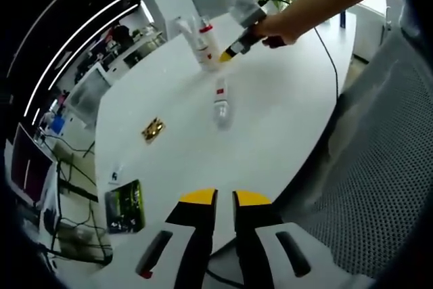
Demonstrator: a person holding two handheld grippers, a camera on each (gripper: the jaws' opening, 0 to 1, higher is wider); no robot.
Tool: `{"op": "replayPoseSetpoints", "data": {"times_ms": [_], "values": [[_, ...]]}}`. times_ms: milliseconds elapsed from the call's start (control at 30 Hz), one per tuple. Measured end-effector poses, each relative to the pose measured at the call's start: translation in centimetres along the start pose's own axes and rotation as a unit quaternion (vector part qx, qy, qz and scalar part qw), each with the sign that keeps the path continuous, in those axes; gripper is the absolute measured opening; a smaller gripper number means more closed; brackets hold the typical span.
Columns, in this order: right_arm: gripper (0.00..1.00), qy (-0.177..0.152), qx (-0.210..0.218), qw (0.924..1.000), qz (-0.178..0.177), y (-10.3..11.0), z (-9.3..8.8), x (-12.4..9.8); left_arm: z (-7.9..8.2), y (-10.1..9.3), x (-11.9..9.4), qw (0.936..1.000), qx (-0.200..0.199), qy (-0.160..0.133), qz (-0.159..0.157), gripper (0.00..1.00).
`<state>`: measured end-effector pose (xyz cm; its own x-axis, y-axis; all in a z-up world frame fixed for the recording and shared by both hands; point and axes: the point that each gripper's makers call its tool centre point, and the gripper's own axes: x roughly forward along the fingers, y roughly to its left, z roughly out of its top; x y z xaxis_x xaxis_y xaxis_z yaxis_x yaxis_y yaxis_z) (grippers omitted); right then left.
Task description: Arrange the skincare products in the storage area until every visible bottle or jar stands upright without overlapping.
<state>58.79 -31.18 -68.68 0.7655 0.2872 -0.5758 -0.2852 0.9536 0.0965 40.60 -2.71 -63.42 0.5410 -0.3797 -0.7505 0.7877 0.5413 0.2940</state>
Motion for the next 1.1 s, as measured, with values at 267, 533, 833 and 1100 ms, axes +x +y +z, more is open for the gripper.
{"op": "replayPoseSetpoints", "data": {"times_ms": [267,533,833,1100], "values": [[0.21,0.018,0.012,0.9989,0.042,2.1,-1.1,-2.2,0.1,0.1,-0.1,1.0,0.001,-0.004,0.003,0.15],[0.36,0.063,-0.12,0.9833,0.121,6.9,-1.5,-2.9,0.1,0.4,-0.2,0.9999,0.001,-0.005,0.009,0.15],[0.5,0.112,-0.321,0.9123,0.228,13.1,-1.2,-2.7,0.4,0.7,-0.4,0.9998,0.003,-0.012,0.018,0.16],[0.59,0.194,-0.504,0.8001,0.26,13.6,-3.0,-1.4,0.5,1.0,-0.5,0.9995,0.002,-0.017,0.025,0.16]]}}
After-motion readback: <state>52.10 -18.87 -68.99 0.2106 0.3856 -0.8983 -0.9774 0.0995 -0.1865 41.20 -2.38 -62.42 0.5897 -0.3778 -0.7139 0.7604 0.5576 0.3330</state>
